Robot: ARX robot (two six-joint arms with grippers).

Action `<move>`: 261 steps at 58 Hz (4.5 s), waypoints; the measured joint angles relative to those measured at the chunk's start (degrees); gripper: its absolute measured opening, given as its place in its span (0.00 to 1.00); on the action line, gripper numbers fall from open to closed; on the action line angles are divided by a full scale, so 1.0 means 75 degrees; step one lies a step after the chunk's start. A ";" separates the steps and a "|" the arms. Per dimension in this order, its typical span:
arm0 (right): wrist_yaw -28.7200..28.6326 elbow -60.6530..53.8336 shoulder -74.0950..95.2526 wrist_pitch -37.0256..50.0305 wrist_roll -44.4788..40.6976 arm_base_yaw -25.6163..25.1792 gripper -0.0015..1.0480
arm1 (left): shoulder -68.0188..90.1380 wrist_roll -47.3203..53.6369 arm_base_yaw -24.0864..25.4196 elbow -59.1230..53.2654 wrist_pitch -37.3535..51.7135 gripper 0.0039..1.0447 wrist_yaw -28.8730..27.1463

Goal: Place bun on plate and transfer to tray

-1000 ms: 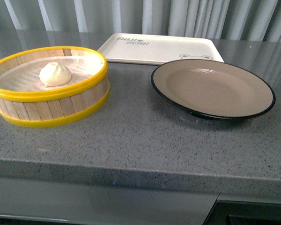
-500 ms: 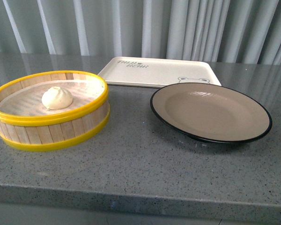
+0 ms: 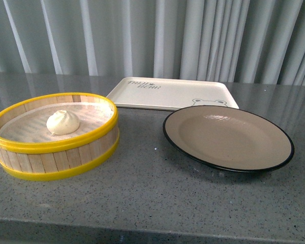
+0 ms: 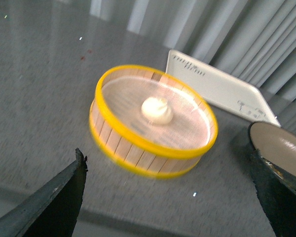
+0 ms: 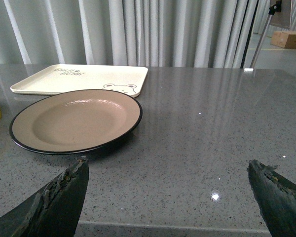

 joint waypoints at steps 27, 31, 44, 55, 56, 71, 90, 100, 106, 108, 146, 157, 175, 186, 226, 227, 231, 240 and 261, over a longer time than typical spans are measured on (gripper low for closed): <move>0.0000 0.0000 0.0000 0.0000 0.0000 0.0000 0.92 | 0.5266 0.1192 -0.0807 0.3611 0.0901 0.94 -0.0093; 0.0000 0.0000 0.0000 0.0000 0.0000 0.0000 0.92 | 0.5712 0.1364 -0.0822 0.3882 0.0930 0.94 -0.0012; 0.0000 0.0000 0.0000 0.0000 0.0000 0.0000 0.92 | 0.7038 0.2221 -0.1078 0.4765 0.1096 0.94 0.0055; -0.0003 0.0000 0.0000 0.0000 0.0000 0.0000 0.92 | 0.7519 0.2527 -0.1177 0.4908 0.1061 0.94 -0.0090; -0.0003 -0.0003 0.0000 0.0000 0.0000 0.0000 0.92 | 0.7571 0.2553 -0.1183 0.4934 0.1067 0.94 -0.0122; -0.0003 0.0000 0.0000 0.0000 0.0000 0.0000 0.92 | 0.8344 0.2693 -0.1151 0.5557 0.1201 0.94 -0.0507; -0.0003 0.0000 0.0000 0.0000 0.0000 0.0000 0.92 | 0.8801 0.2798 -0.0883 0.5936 0.1195 0.94 -0.0729; 0.0000 0.0000 0.0000 0.0000 0.0000 0.0000 0.92 | 0.8784 0.2836 -0.0699 0.5989 0.1049 0.94 -0.0711; 0.0000 0.0000 0.0000 0.0000 0.0000 0.0000 0.92 | 0.8754 0.2967 -0.0621 0.5948 0.0950 0.94 -0.0662; 0.0000 0.0000 0.0000 0.0000 0.0000 0.0000 0.92 | 0.8725 0.3010 -0.0592 0.5904 0.0892 0.94 -0.0627; 0.0000 0.0000 0.0000 0.0000 0.0000 0.0000 0.92 | 0.8510 0.3322 -0.0522 0.5785 0.0041 0.94 -0.0565; 0.0000 0.0000 0.0000 0.0000 0.0000 0.0000 0.92 | 0.8510 0.3465 -0.0557 0.5802 -0.0108 0.94 -0.0708; 0.0000 0.0000 0.0000 0.0000 0.0000 0.0000 0.92 | 0.8571 0.3585 -0.0641 0.6009 -0.0277 0.94 -0.0874; -0.0003 0.0000 0.0000 0.0000 0.0000 0.0000 0.92 | 0.8778 0.3611 -0.0720 0.6100 -0.0425 0.94 -0.1049; 0.0000 0.0000 0.0000 0.0000 0.0000 0.0000 0.92 | 0.8717 0.3407 -0.0906 0.6289 -0.0565 0.17 -0.0976; 0.0000 0.0000 0.0000 0.0000 0.0000 0.0000 0.92 | 0.8664 0.3381 -0.0912 0.6304 -0.0580 0.14 -0.0973; 0.0000 0.0000 0.0000 0.0000 0.0000 0.0000 0.92 | 0.8419 0.3302 -0.0947 0.6403 -0.0618 0.03 -0.0889; 0.0000 0.0000 0.0000 0.0000 0.0000 0.0000 0.92 | 0.8052 0.3246 -0.1096 0.6569 -0.0702 0.03 -0.0839; 0.0000 0.0000 0.0000 0.0000 0.0000 0.0000 0.92 | 0.7746 0.3383 -0.2847 0.7044 -0.1116 0.03 -0.0399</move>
